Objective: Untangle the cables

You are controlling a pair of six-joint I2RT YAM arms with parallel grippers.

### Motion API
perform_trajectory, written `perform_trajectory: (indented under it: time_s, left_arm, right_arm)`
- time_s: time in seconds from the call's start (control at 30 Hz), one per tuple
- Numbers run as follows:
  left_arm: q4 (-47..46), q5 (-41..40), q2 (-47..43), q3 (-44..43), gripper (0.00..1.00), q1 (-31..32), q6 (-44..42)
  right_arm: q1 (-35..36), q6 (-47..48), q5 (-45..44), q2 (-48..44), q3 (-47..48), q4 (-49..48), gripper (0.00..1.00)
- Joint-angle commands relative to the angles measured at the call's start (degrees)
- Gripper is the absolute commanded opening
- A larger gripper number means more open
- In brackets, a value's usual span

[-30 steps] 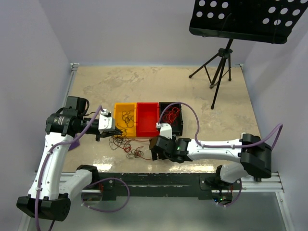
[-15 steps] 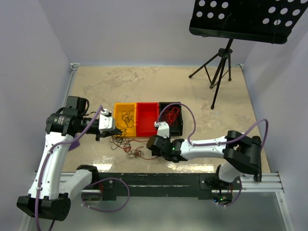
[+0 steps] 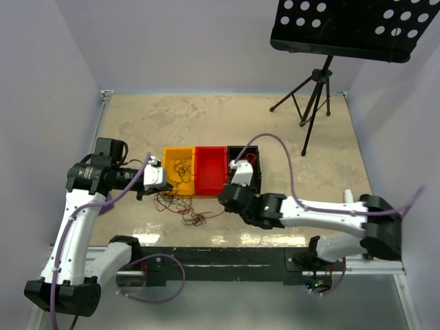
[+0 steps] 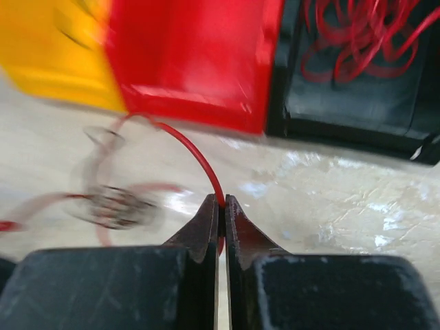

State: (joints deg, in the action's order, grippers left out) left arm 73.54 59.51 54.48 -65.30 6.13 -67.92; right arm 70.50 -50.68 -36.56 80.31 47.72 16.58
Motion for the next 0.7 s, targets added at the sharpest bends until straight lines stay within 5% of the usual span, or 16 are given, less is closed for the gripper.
perform_trajectory:
  time_s: [0.0,0.27,0.67]
  left_arm:
    - [-4.0,-4.2,-1.6,3.6,0.00,-0.3,0.4]
    - [-4.3,-13.2,-6.0,10.7,0.00,-0.3,-4.8]
    - [-0.7,-23.3,-12.5,18.4,0.00,-0.3,-12.8]
  right_arm:
    - [0.2,2.1,-7.5,-16.2,12.0,6.9,0.00]
    - [0.2,7.2,-12.0,-24.7,31.4,16.2,0.00]
    - [0.3,15.6,-19.3,-26.8,49.1,16.6,0.00]
